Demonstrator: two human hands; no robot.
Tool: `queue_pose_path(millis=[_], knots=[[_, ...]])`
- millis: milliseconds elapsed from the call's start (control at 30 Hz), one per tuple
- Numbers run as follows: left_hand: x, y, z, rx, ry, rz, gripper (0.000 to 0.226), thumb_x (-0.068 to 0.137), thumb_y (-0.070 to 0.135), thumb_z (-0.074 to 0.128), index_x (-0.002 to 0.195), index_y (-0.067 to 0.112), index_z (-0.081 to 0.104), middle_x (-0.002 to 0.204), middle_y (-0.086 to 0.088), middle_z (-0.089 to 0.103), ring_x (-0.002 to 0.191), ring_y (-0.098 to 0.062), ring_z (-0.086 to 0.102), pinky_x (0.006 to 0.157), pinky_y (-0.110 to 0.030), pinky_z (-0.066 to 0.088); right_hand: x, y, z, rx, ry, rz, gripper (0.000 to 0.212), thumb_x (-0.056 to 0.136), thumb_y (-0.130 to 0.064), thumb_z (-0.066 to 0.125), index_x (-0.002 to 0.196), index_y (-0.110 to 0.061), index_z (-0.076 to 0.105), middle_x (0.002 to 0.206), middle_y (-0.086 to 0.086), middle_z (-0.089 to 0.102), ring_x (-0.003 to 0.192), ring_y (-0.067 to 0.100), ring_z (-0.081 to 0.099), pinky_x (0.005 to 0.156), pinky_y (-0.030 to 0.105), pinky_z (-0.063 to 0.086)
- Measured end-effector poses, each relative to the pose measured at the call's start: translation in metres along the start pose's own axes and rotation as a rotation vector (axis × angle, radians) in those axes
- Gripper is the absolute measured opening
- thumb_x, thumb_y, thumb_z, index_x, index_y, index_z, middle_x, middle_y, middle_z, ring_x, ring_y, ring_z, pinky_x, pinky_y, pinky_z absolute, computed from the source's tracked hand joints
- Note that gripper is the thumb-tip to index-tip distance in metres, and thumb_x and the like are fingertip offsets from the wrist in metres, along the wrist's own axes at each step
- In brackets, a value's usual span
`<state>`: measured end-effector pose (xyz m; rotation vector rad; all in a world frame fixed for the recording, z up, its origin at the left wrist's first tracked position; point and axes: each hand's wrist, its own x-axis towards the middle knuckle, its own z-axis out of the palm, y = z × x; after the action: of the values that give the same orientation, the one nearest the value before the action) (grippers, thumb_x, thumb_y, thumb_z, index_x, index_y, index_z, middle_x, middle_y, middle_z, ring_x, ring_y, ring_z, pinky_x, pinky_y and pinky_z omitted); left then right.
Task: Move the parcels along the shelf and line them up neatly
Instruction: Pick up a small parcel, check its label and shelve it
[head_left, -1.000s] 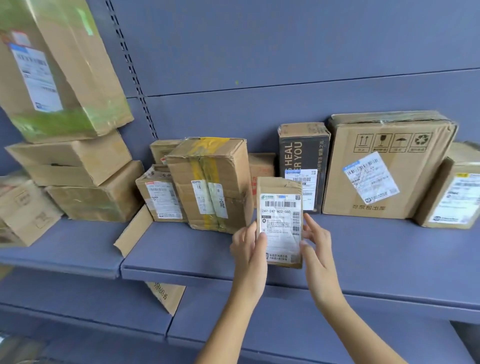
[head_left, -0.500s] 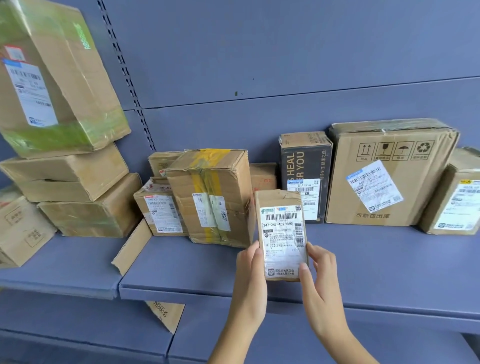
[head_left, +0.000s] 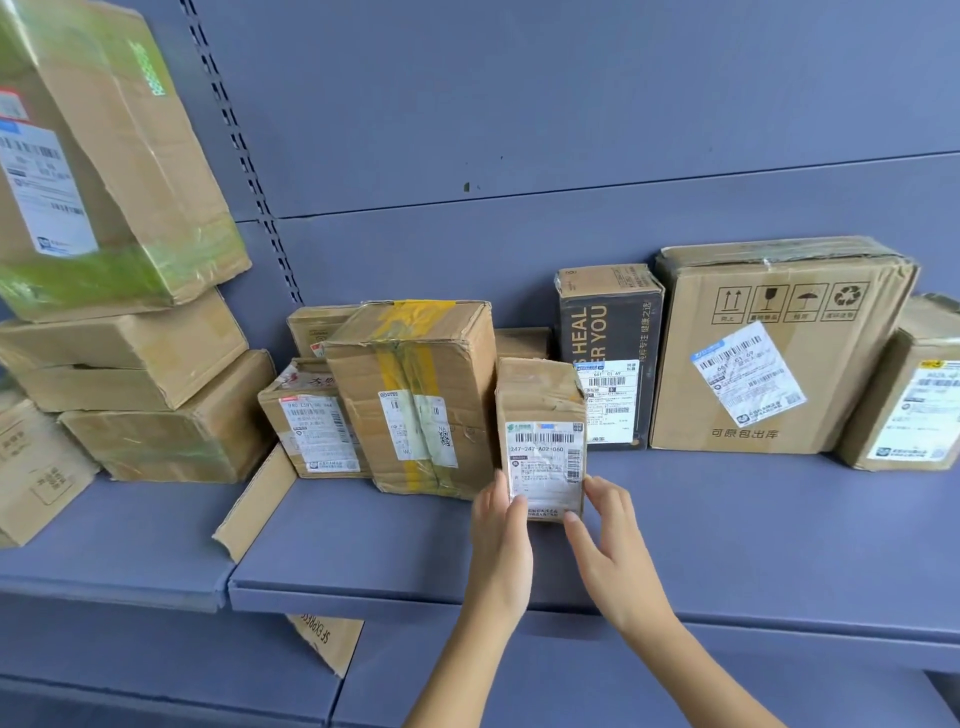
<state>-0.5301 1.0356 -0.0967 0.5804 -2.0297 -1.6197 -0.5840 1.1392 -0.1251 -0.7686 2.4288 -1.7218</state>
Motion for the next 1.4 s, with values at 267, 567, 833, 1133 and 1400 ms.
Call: queue_pose_path(millis=[267,567,833,1133,1400], knots=[[0.001,-0.005,0.003,-0.053,0.115,0.000,0.058,0.078,0.035,0.028,0.133,0.022,0.042,0.124,0.008,0.039,0.118,0.001,0.034,0.106,-0.025,0.027,0.000,-0.001,0.008,0.001,0.052,0.005,0.055,0.095,-0.005,0.048,0.138,-0.034,0.030,0.124,-0.010,0.030,0.114,-0.005,0.040,0.090,0.007,0.034],[0.011,-0.009,-0.013,-0.091,0.048,0.033,0.032,0.079,0.032,0.031,0.102,0.032,0.055,0.112,0.012,0.054,0.102,0.014,0.047,0.085,-0.002,0.034,0.027,-0.012,0.022,-0.120,-0.221,-0.107,0.040,0.084,0.003,0.047,0.119,-0.015,0.056,0.115,-0.008,0.052,0.109,0.004,0.049,0.086,-0.002,0.029],[0.042,-0.007,-0.008,0.200,-0.130,0.101,0.028,0.091,0.003,0.038,0.097,0.024,0.055,0.107,0.002,0.062,0.101,-0.004,0.058,0.089,-0.015,0.044,0.057,0.000,0.025,-0.189,-0.237,-0.084,0.023,0.080,0.005,0.045,0.093,-0.012,0.050,0.098,0.005,0.062,0.091,0.022,0.059,0.081,0.035,0.049],[0.056,-0.007,-0.012,0.237,-0.151,0.119,0.024,0.089,0.001,0.043,0.101,0.019,0.053,0.095,0.009,0.057,0.084,0.003,0.053,0.071,-0.003,0.039,0.046,-0.009,0.011,-0.023,-0.083,-0.029,0.044,0.081,0.010,0.042,0.098,-0.025,0.063,0.091,-0.009,0.071,0.087,-0.002,0.065,0.078,0.013,0.049],[0.062,-0.007,-0.013,0.272,-0.162,0.127,0.022,0.088,0.005,0.045,0.100,0.020,0.055,0.096,0.008,0.059,0.086,0.001,0.054,0.071,-0.004,0.039,0.057,-0.015,0.009,-0.124,0.017,-0.002,0.016,0.086,0.001,0.047,0.089,-0.015,0.048,0.079,-0.006,0.054,0.070,0.006,0.048,0.060,0.017,0.037]])
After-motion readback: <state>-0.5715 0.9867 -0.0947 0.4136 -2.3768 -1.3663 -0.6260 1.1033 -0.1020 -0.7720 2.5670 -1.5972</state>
